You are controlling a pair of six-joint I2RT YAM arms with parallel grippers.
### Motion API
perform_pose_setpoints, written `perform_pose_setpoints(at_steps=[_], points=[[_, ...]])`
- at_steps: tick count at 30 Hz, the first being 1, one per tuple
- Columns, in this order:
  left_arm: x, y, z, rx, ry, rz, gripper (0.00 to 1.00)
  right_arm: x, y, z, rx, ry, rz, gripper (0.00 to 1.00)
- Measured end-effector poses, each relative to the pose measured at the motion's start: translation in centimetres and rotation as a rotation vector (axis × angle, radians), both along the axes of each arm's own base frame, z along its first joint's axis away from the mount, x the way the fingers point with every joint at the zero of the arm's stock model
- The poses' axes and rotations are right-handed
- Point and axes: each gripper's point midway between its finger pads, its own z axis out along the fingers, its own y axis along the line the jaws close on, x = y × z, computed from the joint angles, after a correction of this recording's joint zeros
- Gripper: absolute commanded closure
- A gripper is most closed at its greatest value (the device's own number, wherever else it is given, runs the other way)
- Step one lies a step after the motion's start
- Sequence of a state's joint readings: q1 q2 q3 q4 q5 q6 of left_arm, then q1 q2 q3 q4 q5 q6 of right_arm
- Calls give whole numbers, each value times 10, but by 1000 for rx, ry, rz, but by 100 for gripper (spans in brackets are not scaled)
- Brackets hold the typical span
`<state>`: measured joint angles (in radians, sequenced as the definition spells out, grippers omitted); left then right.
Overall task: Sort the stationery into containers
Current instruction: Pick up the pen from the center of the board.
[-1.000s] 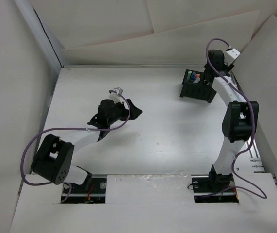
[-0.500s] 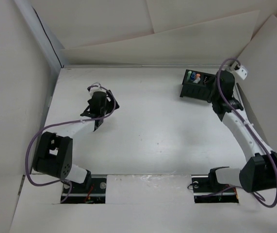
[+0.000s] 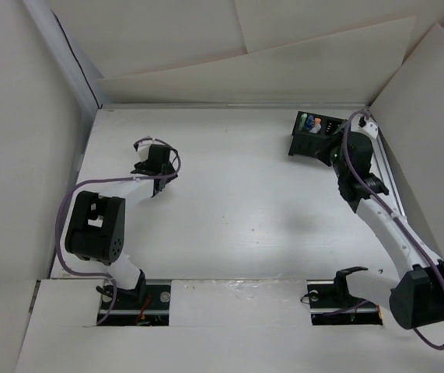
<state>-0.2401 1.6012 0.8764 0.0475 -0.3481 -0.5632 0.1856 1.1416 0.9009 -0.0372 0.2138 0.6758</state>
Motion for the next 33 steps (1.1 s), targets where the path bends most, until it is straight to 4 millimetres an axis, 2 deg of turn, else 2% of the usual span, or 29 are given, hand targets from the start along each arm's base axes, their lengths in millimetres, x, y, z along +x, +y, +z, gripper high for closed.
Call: perform_pose_setpoints(at_steps=[4, 13, 24, 33], points=[[-6, 4, -14, 25, 64, 7, 51, -3, -1, 7, 15, -16, 29, 93], [-6, 6, -25, 59, 139, 12, 63, -14, -1, 21, 36, -60, 66, 91], [-5, 6, -26, 67, 152, 6, 63, -26, -15, 42, 46, -121, 55, 90], [-9, 7, -26, 68, 166, 6, 67, -28, -13, 42, 51, -123, 73, 89]])
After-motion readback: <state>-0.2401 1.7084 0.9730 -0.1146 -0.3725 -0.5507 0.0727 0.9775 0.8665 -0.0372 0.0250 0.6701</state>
